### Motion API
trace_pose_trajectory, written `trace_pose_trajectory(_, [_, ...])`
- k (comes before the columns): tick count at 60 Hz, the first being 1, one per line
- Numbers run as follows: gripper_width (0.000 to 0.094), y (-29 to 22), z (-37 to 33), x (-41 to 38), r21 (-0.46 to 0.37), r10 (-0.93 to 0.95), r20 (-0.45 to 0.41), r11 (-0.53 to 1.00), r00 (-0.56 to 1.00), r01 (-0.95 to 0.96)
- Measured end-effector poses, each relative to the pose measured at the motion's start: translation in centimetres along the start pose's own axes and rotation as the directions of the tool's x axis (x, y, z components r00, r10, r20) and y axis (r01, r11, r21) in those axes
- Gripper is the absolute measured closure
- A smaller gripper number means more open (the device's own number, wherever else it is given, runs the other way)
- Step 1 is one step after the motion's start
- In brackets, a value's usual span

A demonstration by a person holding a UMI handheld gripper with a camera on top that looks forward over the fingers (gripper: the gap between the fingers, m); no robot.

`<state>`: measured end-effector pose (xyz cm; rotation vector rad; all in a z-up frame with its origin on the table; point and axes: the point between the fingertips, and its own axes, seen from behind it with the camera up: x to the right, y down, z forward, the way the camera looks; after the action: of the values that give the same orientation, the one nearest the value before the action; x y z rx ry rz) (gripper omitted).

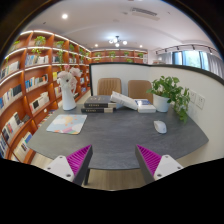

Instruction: Arrange mouse

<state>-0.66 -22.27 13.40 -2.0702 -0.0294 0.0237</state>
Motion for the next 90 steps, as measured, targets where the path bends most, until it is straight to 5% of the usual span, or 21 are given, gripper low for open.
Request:
trace_pose_trajectory(36, [0.0094, 7.3, 6.6, 21.1, -0.128, 0.018, -0.204, 0.991, 0.979, -0.045])
trace_pose_trajectory(70, [0.0093, 0.5, 26.4, 26.8, -0.166, 0.021, -0.106, 0.985, 0.994, -0.039])
trace_pose_trajectory(82, [0.0395, 0.1, 28.9, 27.1, -0.176, 0.044, -0.104, 0.982, 0.994, -0.062])
trace_pose_trajectory(90, [0.0496, 0.1, 28.9, 27.2, -0.183, 0.021, -0.122, 0.982, 0.992, -0.043])
